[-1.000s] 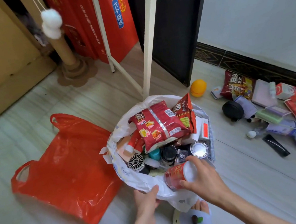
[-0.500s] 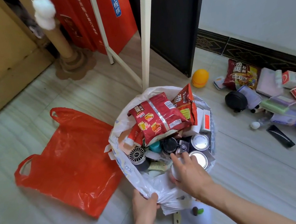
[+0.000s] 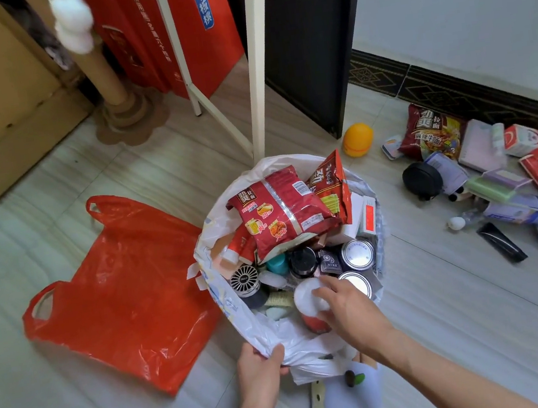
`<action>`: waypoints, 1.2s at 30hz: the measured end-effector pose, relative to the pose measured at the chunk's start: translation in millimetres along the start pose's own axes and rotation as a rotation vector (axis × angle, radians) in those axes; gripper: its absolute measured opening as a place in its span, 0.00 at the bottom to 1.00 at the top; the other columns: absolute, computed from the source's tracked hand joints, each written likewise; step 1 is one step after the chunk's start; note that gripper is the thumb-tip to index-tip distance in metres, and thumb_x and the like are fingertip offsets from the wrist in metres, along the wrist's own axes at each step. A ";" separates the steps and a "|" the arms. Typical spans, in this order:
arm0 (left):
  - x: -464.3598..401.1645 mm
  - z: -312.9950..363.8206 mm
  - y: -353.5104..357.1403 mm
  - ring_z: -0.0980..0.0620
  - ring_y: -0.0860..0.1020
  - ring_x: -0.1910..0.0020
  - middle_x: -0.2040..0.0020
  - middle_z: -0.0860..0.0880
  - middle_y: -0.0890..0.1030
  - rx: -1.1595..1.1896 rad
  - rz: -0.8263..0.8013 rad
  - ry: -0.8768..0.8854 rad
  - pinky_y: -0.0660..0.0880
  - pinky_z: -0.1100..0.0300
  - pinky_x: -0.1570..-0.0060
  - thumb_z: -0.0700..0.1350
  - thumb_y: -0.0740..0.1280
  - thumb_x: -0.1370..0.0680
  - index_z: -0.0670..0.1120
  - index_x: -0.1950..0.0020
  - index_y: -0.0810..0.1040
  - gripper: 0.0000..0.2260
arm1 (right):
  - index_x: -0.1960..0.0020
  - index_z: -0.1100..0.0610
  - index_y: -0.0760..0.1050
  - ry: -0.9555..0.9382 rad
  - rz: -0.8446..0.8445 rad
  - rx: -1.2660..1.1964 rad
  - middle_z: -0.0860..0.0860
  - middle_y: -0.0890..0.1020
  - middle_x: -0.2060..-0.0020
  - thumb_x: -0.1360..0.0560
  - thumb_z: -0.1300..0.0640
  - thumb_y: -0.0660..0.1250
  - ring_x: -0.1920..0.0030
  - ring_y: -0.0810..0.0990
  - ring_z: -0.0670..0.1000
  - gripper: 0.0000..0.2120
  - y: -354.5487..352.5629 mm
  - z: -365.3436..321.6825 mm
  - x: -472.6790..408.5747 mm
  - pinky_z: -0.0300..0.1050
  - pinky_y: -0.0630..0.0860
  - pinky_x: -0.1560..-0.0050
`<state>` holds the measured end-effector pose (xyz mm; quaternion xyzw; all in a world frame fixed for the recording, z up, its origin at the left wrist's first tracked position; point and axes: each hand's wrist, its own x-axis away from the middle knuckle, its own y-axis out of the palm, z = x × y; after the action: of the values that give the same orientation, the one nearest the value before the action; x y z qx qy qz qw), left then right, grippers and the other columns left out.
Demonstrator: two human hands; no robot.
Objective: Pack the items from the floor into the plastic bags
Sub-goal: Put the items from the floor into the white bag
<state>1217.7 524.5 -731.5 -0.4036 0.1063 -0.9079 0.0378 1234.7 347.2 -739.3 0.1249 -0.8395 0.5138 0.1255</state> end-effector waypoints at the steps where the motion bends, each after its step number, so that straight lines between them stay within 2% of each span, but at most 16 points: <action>1: 0.1 1.8 -0.7 0.49 0.78 0.63 0.56 0.43 0.81 -0.008 -0.005 0.011 0.76 0.63 0.69 0.31 0.65 0.26 0.40 0.49 0.74 0.08 | 0.41 0.61 0.74 -0.005 -0.015 0.015 0.57 0.69 0.33 0.26 0.58 0.64 0.36 0.71 0.58 0.15 1.0 0.1 -0.3 0.46 0.70 0.41; 3: 0.0 6.5 -3.5 0.50 0.78 0.64 0.57 0.43 0.81 -0.031 -0.021 0.043 0.76 0.65 0.69 0.32 0.64 0.26 0.39 0.49 0.73 0.07 | 0.43 0.61 0.76 -0.014 -0.027 0.048 0.58 0.71 0.34 0.27 0.58 0.66 0.37 0.73 0.59 0.14 0.0 -1.6 2.8 0.47 0.74 0.45; 5: -0.1 12.6 -6.3 0.51 0.78 0.63 0.58 0.43 0.81 -0.085 -0.037 0.088 0.75 0.67 0.66 0.35 0.66 0.25 0.39 0.49 0.73 0.07 | 0.52 0.59 0.81 -0.051 -0.033 0.057 0.59 0.78 0.42 0.36 0.56 0.74 0.49 0.81 0.59 0.13 -2.3 -1.3 9.6 0.45 0.78 0.59; 7: 1.1 19.2 -8.8 0.52 0.78 0.59 0.54 0.46 0.79 -0.194 -0.038 0.171 0.73 0.66 0.61 0.39 0.68 0.26 0.42 0.45 0.72 0.11 | 0.61 0.52 0.82 -0.060 -0.045 0.115 0.54 0.83 0.50 0.44 0.50 0.79 0.59 0.84 0.51 0.14 -6.7 -0.6 17.1 0.37 0.77 0.69; 9: 5.4 27.3 -12.1 0.55 0.76 0.53 0.46 0.49 0.75 -0.365 -0.030 0.322 0.71 0.64 0.55 0.42 0.68 0.26 0.47 0.39 0.69 0.17 | 0.61 0.49 0.81 -0.092 -0.030 0.195 0.50 0.84 0.51 0.45 0.44 0.78 0.56 0.84 0.48 0.15 -10.1 1.1 21.9 0.35 0.77 0.63; 11: 10.4 37.3 -14.9 0.56 0.71 0.43 0.38 0.52 0.69 -0.549 -0.027 0.521 0.67 0.64 0.43 0.45 0.67 0.25 0.48 0.33 0.66 0.21 | 0.56 0.50 0.82 -0.140 -0.014 0.240 0.50 0.84 0.50 0.43 0.43 0.76 0.53 0.84 0.49 0.19 -15.6 4.2 25.3 0.38 0.79 0.58; 15: 17.8 68.6 -8.8 0.54 0.58 0.28 0.27 0.52 0.60 -0.890 -0.087 0.850 0.54 0.62 0.31 0.51 0.64 0.24 0.50 0.27 0.59 0.27 | 0.44 0.52 0.78 -0.128 0.108 0.269 0.51 0.83 0.49 0.33 0.43 0.59 0.51 0.83 0.51 0.22 -48.9 12.6 29.5 0.47 0.80 0.54; 17: 23.8 89.3 5.7 0.55 0.54 0.26 0.26 0.53 0.56 -0.952 -0.157 0.945 0.51 0.62 0.31 0.55 0.62 0.24 0.52 0.26 0.56 0.29 | 0.43 0.51 0.76 -0.102 0.173 0.315 0.50 0.83 0.49 0.33 0.41 0.57 0.50 0.83 0.51 0.24 -78.1 20.2 33.6 0.49 0.80 0.53; 19: 30.1 112.3 27.1 0.56 0.53 0.27 0.27 0.56 0.55 -0.982 -0.199 1.028 0.52 0.60 0.29 0.62 0.56 0.26 0.53 0.26 0.55 0.30 | 0.41 0.51 0.73 -0.064 0.229 0.340 0.51 0.83 0.48 0.35 0.40 0.66 0.49 0.82 0.53 0.25 -105.1 39.1 38.2 0.51 0.79 0.52; 21: 31.4 132.4 57.1 0.53 0.55 0.26 0.26 0.52 0.57 -1.044 -0.220 1.152 0.55 0.55 0.28 0.62 0.52 0.27 0.53 0.26 0.57 0.31 | 0.39 0.52 0.74 0.008 0.245 0.356 0.53 0.82 0.47 0.37 0.41 0.73 0.46 0.81 0.55 0.30 -128.4 66.7 44.0 0.55 0.78 0.50; 22: 29.8 140.2 73.9 0.51 0.56 0.26 0.26 0.51 0.58 -1.076 -0.242 1.219 0.55 0.55 0.28 0.61 0.53 0.26 0.52 0.26 0.58 0.30 | 0.37 0.53 0.73 0.047 0.263 0.356 0.54 0.81 0.43 0.35 0.42 0.72 0.43 0.80 0.57 0.30 -137.7 82.1 47.9 0.57 0.76 0.46; 24: 23.6 150.2 112.4 0.50 0.57 0.26 0.25 0.49 0.59 -1.157 -0.315 1.315 0.55 0.56 0.29 0.58 0.55 0.25 0.51 0.27 0.58 0.28 | 0.29 0.53 0.63 0.144 0.278 0.306 0.55 0.71 0.32 0.27 0.44 0.64 0.31 0.68 0.57 0.30 -152.2 117.1 58.1 0.57 0.64 0.33; 26: 13.4 151.5 154.5 0.47 0.58 0.26 0.26 0.47 0.60 -1.227 -0.383 1.367 0.57 0.54 0.29 0.55 0.58 0.23 0.51 0.27 0.58 0.26 | 0.26 0.53 0.56 0.253 0.296 0.287 0.54 0.63 0.28 0.23 0.45 0.59 0.27 0.60 0.55 0.29 -155.2 156.5 66.7 0.53 0.55 0.28; 29: -2.0 140.2 220.8 0.45 0.60 0.27 0.27 0.45 0.61 -1.284 -0.519 1.335 0.61 0.51 0.31 0.52 0.57 0.24 0.49 0.27 0.60 0.26 | 0.31 0.59 0.66 0.395 0.314 0.217 0.59 0.72 0.35 0.26 0.50 0.65 0.33 0.69 0.60 0.26 -147.0 214.1 73.8 0.56 0.63 0.33; 31: -15.0 126.1 266.0 0.47 0.56 0.27 0.26 0.46 0.58 -1.355 -0.604 1.273 0.59 0.54 0.31 0.50 0.58 0.23 0.48 0.26 0.56 0.26 | 0.35 0.61 0.70 0.495 0.263 0.178 0.60 0.75 0.38 0.28 0.52 0.66 0.36 0.71 0.61 0.24 -137.1 251.3 75.1 0.55 0.67 0.36; 36: -55.2 94.3 359.4 0.47 0.59 0.29 0.27 0.46 0.59 -1.505 -0.685 1.169 0.62 0.54 0.34 0.45 0.60 0.23 0.45 0.27 0.54 0.27 | 0.32 0.58 0.64 0.671 0.192 0.044 0.56 0.71 0.36 0.24 0.54 0.61 0.36 0.68 0.58 0.21 -98.9 322.5 63.8 0.48 0.68 0.39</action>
<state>1318.4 167.5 -790.4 0.1766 0.5314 -0.6222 -0.5471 1181.9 10.2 -777.5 -0.1279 -0.7481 0.5537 0.3426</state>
